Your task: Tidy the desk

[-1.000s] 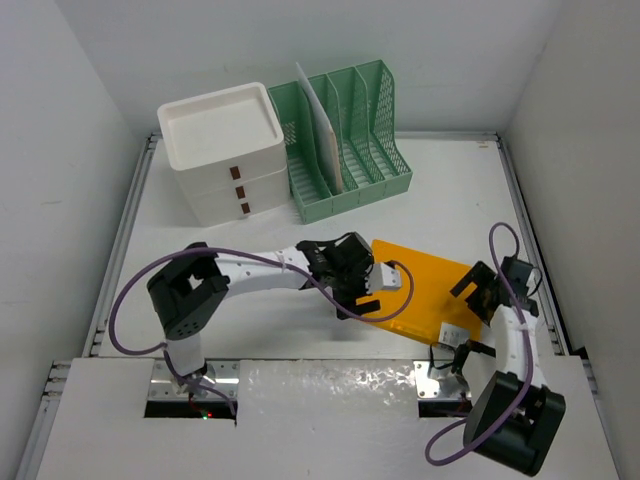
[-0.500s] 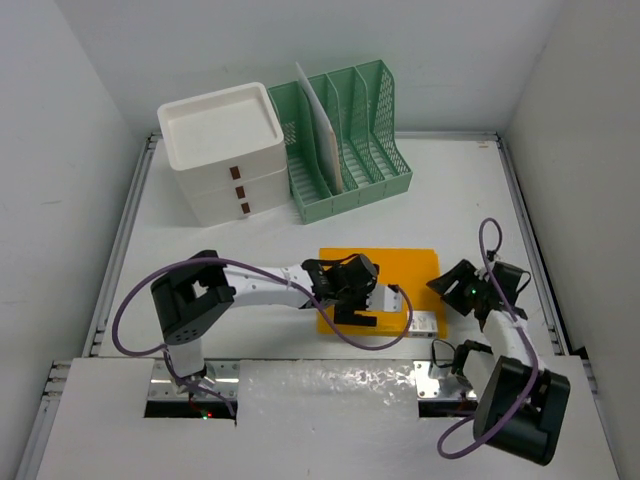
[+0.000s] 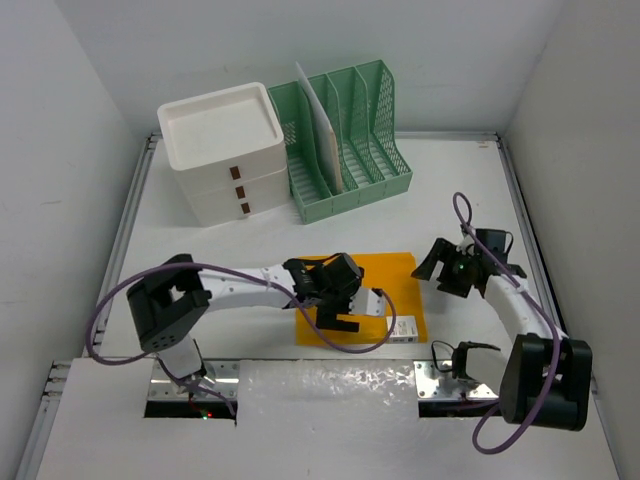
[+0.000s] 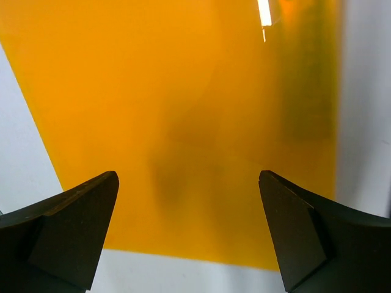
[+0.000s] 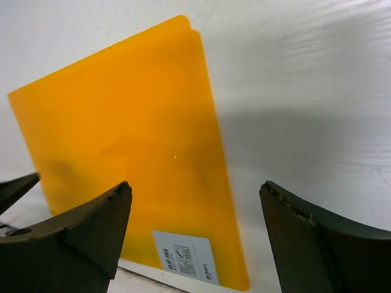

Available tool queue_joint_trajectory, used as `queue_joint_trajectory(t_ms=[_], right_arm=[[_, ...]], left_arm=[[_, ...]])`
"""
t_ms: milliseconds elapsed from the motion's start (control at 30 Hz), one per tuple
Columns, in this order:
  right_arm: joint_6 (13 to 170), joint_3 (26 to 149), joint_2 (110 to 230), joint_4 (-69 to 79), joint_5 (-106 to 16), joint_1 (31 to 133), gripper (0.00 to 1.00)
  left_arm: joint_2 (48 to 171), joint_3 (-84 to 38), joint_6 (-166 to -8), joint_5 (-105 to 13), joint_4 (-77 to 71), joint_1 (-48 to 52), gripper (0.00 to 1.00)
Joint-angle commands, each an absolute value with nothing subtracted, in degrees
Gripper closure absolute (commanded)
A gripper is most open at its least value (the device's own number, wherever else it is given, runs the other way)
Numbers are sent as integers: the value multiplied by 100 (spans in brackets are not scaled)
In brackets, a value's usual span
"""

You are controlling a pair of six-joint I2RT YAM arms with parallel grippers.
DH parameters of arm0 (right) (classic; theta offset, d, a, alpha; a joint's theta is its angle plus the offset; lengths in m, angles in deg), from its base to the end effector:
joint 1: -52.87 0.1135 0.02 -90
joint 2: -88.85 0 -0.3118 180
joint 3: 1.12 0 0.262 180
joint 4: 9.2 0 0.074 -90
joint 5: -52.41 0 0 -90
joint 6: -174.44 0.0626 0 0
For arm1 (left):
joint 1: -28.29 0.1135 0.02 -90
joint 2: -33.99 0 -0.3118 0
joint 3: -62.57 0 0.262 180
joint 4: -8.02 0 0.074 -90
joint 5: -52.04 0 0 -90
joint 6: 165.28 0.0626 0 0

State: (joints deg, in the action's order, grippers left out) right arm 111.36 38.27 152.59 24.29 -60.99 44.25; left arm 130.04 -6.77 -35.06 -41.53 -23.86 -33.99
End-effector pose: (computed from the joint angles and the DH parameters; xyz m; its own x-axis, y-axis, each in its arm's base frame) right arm 0.1923 -0.0040 0.1738 -0.7787 0.5383 -0.3224 0.3152 0.7799 0.5408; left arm 0.1631 -0.3188 0.1893 0.2771 0.8581 -0.4323 0.9425 -0.1553 0.2959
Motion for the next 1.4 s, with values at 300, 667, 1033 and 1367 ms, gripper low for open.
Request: queue_joint_trajectory(t_ms=[300, 667, 1033, 1367], right_arm=[[10914, 3049, 15055, 3235, -5930, 4549, 10], [11255, 2697, 15801, 1524, -7431, 5058, 35], [12037, 2724, 16829, -666, -8031, 5770, 48], [13216, 1871, 16638, -3032, -7355, 5841, 68]], left_arm=[[12977, -394, -3775, -4834, -2984, -3789, 0], [13479, -340, -4100, -3427, -1666, -2931, 1], [14025, -419, -3943, -4322, -1629, -2163, 4], [13928, -367, -3881, -4499, -1639, -2163, 5]])
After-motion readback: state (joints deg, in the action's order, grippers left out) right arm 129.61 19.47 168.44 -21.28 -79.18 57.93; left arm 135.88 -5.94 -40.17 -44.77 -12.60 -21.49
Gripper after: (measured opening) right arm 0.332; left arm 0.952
